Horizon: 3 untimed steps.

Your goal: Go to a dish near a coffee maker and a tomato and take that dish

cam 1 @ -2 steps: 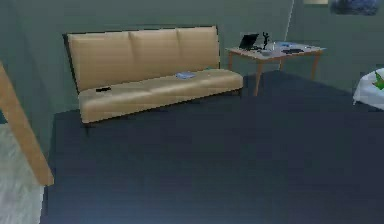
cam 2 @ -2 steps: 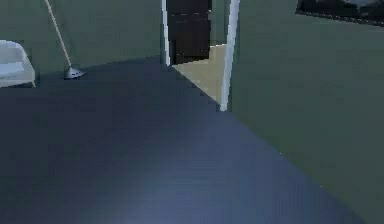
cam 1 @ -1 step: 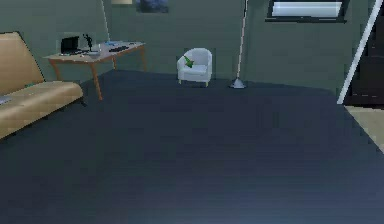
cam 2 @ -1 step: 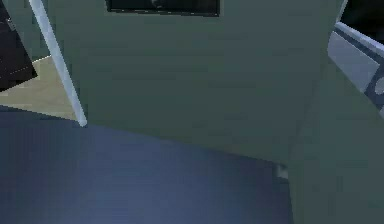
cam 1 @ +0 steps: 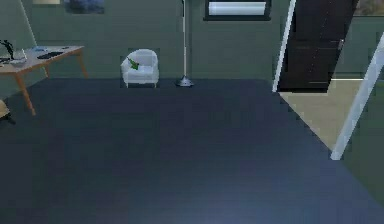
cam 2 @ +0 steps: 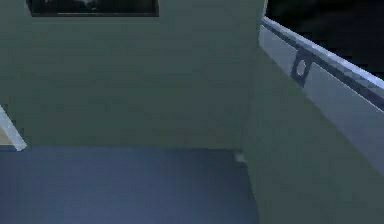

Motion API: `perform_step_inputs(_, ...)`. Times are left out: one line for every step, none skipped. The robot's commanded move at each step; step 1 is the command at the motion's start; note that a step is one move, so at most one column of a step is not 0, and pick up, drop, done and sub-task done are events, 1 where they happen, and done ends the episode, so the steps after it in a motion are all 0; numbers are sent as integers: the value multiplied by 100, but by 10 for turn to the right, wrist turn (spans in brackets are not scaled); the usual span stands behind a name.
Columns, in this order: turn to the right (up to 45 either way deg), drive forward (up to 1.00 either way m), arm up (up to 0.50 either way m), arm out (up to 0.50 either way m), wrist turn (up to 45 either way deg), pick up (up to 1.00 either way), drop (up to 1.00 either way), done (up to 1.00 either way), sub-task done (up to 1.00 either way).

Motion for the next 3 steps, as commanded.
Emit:
perform_step_inputs(0,15,0,0,0,0,0,0,0)
perform_step_inputs(-450,0,0,0,0,0,0,0,0)
perform_step_inputs(-360,0,0,0,0,0,0,0,0)
